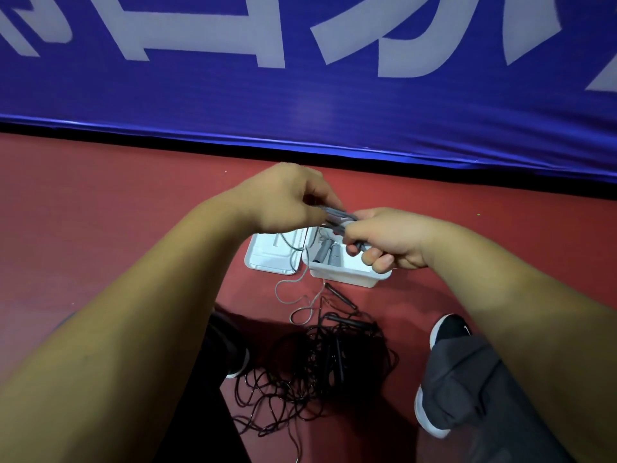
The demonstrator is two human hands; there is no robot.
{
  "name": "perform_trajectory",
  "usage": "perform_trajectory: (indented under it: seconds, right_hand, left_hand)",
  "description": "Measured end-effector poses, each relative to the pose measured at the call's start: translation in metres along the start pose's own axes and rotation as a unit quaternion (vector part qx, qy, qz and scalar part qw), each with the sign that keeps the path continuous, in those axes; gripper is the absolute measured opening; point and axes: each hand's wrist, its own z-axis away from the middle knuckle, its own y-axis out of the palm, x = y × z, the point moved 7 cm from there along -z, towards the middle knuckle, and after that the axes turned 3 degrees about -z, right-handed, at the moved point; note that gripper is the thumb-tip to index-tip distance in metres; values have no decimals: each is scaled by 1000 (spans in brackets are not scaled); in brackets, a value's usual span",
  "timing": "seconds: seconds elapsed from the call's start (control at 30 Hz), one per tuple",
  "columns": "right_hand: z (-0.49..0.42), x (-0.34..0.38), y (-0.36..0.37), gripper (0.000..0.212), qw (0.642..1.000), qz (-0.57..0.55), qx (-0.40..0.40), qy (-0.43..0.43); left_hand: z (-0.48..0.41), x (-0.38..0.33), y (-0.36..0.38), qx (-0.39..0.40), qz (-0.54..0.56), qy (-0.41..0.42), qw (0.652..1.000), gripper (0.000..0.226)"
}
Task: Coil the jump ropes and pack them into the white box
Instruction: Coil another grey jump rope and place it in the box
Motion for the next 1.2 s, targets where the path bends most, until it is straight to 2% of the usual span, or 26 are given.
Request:
perform_trajectory:
  seconds: [0.13, 0.2, 0.27, 0.33, 0.5, 0.53, 0.6, 0.67, 0.8, 0.9, 0.93, 1.03, 1.13, 1.2]
  right_hand:
    - [-1, 5, -7, 23, 999, -8, -32, -18]
    - [-1, 10, -7, 22, 998, -21, -41, -38]
    - [-2, 14, -4, 22, 997, -40, -44, -58]
    - [-2, 17, 0, 25, 994, -70, -42, -73]
    - [3, 29, 3, 20, 983, -143, -25, -110]
    - [4, 32, 2, 28, 980, -157, -23, -119]
    - [5, 36, -1, 58, 973, -193, -20, -129]
    - [6, 38, -3, 69, 968, -218, -20, -126]
    - [5, 37, -8, 60, 961, -251, -25, -113]
    - [5, 38, -11, 53, 960, -258, -20, -110]
    - [5, 40, -12, 50, 958, -264, -18, -110]
    - [9, 44, -15, 34, 953, -285, -12, -106]
    - [17, 45, -15, 18, 954, -282, 7, -97]
    - [20, 44, -13, 14, 958, -271, 19, -87]
  left_hand:
    - [2, 12, 2, 18, -32, -58, 998, 31]
    - [3, 19, 6, 29, -29, -95, 995, 25]
    - [4, 25, 12, 42, -45, -118, 991, 8]
    - [5, 29, 20, 48, -44, -142, 988, 13]
    - [8, 35, 31, 37, 100, -240, 965, 28]
    - [7, 35, 29, 26, 127, -242, 961, 30]
    - [6, 34, 23, 7, 162, -225, 961, 32]
    - [5, 31, 15, -15, 189, -190, 963, 29]
    - [4, 25, 3, -46, 251, -120, 960, 22]
    - [4, 18, 1, -21, 293, -73, 953, 12]
    - [5, 17, 2, -3, 300, -65, 952, 14]
    - [8, 21, 4, 34, 231, -67, 970, 26]
    - [11, 30, 5, 56, 143, -89, 984, 23]
    - [12, 35, 5, 58, 107, -106, 987, 21]
